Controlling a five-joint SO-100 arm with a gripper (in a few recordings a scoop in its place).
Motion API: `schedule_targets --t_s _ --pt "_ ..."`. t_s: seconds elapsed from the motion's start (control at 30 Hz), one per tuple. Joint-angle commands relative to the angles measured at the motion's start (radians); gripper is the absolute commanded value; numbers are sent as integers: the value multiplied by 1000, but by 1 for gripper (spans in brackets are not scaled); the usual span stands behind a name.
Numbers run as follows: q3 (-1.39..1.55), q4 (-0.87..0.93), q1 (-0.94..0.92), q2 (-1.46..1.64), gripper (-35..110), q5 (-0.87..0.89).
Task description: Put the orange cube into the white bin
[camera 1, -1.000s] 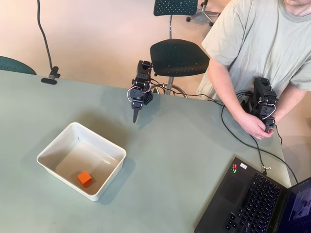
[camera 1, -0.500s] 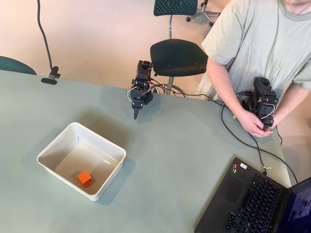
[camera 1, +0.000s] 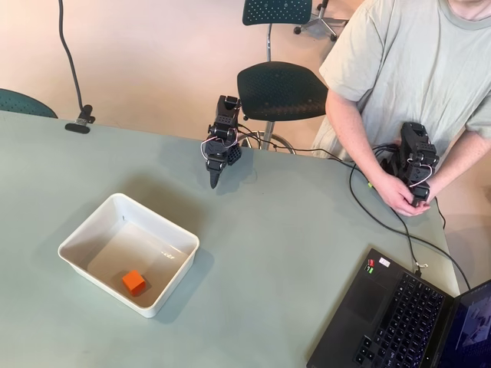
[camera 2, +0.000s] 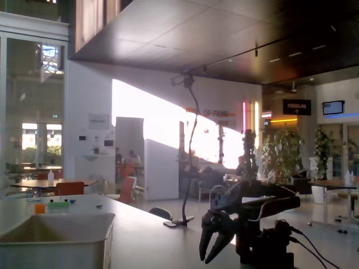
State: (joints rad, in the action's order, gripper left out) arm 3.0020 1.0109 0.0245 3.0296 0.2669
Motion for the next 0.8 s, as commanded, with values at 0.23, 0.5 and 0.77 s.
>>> schedule_targets --t_s 0.23,0.5,0.77 --pt "-3 3 6 8 4 11" --pt "-2 2 8 6 4 8" --pt "-2 2 8 6 4 6"
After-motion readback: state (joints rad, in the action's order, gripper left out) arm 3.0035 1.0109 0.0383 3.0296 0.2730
